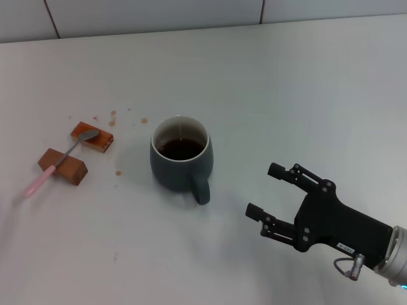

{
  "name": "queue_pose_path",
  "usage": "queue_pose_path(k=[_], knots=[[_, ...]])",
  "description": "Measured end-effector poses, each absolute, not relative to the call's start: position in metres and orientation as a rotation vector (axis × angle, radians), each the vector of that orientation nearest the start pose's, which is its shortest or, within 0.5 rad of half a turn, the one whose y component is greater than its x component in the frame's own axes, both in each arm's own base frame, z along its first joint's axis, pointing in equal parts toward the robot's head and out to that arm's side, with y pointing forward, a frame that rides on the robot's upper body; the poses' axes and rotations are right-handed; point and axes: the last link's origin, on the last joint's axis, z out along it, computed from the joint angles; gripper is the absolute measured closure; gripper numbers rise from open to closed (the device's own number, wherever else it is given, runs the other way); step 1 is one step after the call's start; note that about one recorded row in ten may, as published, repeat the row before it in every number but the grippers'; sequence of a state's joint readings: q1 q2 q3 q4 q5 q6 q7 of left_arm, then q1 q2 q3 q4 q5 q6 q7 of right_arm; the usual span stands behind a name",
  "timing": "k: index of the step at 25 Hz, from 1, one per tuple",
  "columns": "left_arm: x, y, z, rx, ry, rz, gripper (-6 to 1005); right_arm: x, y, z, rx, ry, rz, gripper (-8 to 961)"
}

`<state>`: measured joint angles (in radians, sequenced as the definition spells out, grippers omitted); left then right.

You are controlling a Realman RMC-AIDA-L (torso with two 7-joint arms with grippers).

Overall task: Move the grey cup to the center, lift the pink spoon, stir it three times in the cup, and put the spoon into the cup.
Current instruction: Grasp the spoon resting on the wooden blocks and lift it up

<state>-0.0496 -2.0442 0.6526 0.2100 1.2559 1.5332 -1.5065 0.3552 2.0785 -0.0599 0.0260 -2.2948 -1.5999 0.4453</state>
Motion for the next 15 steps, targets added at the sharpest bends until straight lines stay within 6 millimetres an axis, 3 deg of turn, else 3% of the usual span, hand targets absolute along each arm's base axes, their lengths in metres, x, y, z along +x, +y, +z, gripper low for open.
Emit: queue_pose_path(k=[15], knots=[[-0.392,0.191,-0.004,-1.473,-1.653,-1.300,190,0.292,0.216,-0.077,-2.422,0.371,1.040,114]])
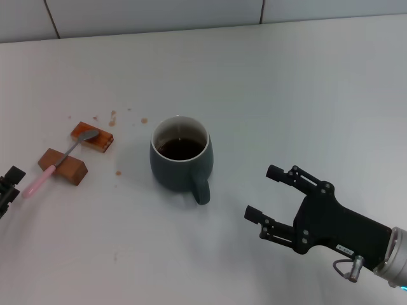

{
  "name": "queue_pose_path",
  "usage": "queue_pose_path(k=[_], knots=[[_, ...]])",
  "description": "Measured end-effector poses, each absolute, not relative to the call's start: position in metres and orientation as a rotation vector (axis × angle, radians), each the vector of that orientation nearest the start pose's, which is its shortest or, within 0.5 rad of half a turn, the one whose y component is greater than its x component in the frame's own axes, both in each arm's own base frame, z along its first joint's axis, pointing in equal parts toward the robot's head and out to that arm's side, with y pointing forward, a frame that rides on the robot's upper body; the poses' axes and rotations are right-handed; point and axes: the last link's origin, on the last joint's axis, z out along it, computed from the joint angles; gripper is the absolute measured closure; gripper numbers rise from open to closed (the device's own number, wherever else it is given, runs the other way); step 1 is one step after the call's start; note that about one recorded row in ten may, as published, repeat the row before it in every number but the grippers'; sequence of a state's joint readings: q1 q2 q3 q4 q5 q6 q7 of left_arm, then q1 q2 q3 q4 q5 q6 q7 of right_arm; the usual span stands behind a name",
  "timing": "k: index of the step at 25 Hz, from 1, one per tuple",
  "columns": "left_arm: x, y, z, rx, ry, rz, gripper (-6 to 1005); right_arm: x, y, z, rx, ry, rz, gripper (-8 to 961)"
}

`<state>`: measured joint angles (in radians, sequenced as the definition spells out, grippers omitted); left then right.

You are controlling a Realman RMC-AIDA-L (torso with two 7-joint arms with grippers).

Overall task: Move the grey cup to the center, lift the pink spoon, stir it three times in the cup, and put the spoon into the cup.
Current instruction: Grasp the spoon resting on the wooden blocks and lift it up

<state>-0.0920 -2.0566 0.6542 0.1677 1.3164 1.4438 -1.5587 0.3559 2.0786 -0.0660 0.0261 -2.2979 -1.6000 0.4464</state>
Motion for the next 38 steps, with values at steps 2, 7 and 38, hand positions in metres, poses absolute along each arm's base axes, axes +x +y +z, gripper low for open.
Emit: queue_pose_path(k=[2,7,38], knots=[[-0.392,0.192,-0.005,-1.475,-1.655,-1.301,190,0.292,0.216,-0.077,-2.422,0.371,1.040,114],[-0.390,0.193,-0.008,-1.468,-1.677,-1.306,190,0.292,0.216,-0.077,-2.422,0.371,1.041,114],[-0.384,0.207,-0.023,-1.468,-1.771,-1.299,197,0.290,0.219,-0.077,-2.426,0.360,1.045,114]])
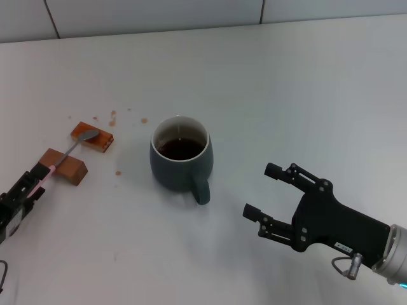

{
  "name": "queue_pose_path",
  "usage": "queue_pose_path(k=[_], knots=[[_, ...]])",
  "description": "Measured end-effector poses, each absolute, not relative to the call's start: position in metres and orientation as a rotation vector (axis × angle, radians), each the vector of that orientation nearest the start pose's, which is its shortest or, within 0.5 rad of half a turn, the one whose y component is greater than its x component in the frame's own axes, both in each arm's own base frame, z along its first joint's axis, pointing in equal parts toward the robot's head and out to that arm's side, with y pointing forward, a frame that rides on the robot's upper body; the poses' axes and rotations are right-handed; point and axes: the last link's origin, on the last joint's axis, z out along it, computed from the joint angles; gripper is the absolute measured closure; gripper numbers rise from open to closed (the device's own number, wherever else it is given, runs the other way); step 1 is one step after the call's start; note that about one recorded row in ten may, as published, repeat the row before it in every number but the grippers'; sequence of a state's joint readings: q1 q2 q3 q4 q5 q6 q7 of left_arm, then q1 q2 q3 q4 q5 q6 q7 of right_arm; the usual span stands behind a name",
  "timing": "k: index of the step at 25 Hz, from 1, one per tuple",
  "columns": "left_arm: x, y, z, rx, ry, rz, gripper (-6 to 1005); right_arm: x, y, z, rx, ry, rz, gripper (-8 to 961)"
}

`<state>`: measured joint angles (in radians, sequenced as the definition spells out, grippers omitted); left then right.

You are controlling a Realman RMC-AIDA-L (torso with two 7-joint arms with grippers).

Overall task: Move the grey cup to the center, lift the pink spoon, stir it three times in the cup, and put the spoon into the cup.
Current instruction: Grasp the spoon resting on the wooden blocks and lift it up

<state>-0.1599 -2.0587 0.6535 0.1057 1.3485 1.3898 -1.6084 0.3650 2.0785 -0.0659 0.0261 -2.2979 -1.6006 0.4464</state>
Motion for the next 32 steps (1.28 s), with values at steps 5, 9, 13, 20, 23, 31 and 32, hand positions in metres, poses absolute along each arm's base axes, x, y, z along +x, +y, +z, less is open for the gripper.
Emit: queue_pose_path(k=[5,9,13,20,23,31,32], knots=[[-0.3834,0.2096,-0.0234,2.021,2.445,1.786,214,0.2900,0.2185,-0.0770,-2.426,0.361,1.044,114],[-0.3826,0.2127,-0.0245,2.006,2.452,1.780,227,0.2899,0.2180,-0.0769,-2.425,0.361,1.047,115],[-0.3814,0.2138,-0.0251,1.994,2.450,1.783,279,0.2897,0.2181,-0.0768,-2.425,0.360,1.048,115],[-0.3792,0.2159,-0.0263,1.975,2.445,1.773,358,0.2895,0.2185,-0.0765,-2.427,0.358,1.050,114],[-0.3791,0.2165,-0.0268,1.978,2.446,1.767,383,0.2895,0.2186,-0.0763,-2.427,0.357,1.050,114],[-0.3784,0.2163,-0.0289,1.965,2.452,1.746,413,0.2894,0.2188,-0.0762,-2.427,0.358,1.051,115],[-0.3784,0.2159,-0.0295,1.961,2.454,1.744,413,0.2894,0.2188,-0.0762,-2.427,0.358,1.051,115]])
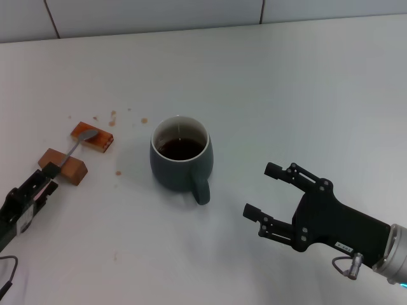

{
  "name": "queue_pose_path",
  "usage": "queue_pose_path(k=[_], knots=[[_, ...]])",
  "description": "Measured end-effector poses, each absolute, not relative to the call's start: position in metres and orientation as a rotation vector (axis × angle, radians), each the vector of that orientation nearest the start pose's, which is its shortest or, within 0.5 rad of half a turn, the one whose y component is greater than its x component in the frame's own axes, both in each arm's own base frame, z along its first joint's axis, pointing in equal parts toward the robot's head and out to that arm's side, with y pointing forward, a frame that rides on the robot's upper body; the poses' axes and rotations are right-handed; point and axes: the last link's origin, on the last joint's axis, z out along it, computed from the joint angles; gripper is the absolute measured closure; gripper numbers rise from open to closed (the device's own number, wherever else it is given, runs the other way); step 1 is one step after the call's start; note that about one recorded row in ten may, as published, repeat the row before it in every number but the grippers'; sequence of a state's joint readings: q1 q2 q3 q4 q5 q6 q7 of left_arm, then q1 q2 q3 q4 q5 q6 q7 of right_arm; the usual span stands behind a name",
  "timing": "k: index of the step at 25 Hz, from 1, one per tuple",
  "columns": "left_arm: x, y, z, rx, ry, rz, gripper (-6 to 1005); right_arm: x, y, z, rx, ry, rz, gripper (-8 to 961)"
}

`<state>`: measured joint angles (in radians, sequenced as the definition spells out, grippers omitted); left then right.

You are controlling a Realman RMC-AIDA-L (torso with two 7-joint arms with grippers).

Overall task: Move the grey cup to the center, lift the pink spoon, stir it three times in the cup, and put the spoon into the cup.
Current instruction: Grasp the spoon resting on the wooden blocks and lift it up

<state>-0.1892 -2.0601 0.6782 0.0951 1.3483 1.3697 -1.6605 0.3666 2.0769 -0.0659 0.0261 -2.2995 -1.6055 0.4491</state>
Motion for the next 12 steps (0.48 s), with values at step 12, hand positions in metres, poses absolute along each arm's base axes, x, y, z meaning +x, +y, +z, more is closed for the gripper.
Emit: queue_pose_path(k=[12], knots=[[-0.3785,0.2139,-0.0317,1.923,2.472,1.754,411,0.2895,0.2193,-0.0767,-2.429,0.360,1.047,114]])
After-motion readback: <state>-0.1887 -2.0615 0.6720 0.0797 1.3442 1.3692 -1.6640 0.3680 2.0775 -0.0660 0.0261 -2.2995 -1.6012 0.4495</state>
